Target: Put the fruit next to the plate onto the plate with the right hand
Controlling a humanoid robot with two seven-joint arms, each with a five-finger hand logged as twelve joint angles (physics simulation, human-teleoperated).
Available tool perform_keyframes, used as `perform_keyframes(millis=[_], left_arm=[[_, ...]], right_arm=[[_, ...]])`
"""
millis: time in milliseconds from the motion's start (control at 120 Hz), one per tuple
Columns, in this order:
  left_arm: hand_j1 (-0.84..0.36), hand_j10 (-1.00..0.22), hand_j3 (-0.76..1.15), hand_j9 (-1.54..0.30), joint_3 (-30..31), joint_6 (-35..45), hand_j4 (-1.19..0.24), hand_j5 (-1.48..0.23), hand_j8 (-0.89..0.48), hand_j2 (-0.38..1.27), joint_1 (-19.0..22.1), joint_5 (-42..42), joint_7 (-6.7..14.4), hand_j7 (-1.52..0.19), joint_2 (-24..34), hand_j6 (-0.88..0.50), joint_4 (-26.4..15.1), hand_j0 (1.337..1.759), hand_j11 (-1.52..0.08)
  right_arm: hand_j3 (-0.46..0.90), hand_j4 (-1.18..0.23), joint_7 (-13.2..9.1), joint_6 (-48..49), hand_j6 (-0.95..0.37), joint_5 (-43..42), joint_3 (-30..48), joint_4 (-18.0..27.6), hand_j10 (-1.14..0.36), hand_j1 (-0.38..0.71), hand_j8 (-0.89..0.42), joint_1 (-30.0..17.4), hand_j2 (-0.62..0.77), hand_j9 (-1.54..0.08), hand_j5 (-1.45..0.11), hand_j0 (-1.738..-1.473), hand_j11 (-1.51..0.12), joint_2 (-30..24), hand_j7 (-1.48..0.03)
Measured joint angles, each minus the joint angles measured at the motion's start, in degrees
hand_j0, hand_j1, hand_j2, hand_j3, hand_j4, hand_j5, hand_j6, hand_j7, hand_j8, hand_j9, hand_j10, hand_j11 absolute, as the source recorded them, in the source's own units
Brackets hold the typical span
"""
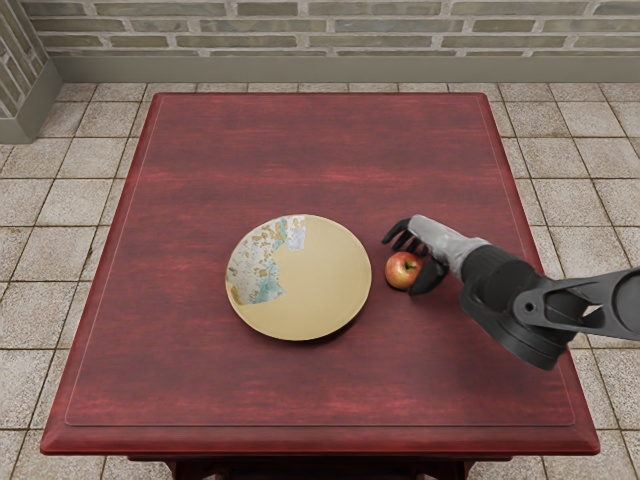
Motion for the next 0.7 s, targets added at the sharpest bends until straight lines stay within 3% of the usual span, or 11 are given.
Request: perform_keyframes(millis=[192,467,700], left_arm=[[0.06,-0.24,0.00,-0.32,0.0,0.0,-0.24,-0.32,-0.24,0.05,0.0,0.0,0.0,-0.32,0.0,-0.24,0.0,1.658,-0.32],[0.06,-0.24,0.00,-0.32,0.0,0.0,-0.24,-0.32,-0.24,0.05,0.0,0.0,0.0,-0.32,0.0,-0.24,0.0,1.658,-0.32],[0.06,-0.24,0.00,-0.32,0.0,0.0,-0.24,-0.32,-0.24,0.05,0.0,0.0,0.0,-0.32,0.0,-0.24,0.0,1.658,-0.32]], right_arm=[[0.00,-0.46,-0.1,0.0,-0.46,0.0,0.2,0.1,-0.46,0.19,-0.46,-0.3,-0.07,-0.60,-0.60,-1.658,-0.59,0.2,-0.60],[0.00,-0.57,-0.1,0.0,-0.41,-0.6,0.3,0.0,-0.56,0.23,-0.41,-1.0,-0.06,-0.69,-0.67,-1.652,-0.69,0.3,-0.70],[0.00,-0.58,-0.2,0.2,-0.36,-0.1,1.2,-0.1,-0.60,0.24,-0.37,-1.1,0.02,-0.82,-0.82,-1.651,-0.83,-0.4,-0.80]])
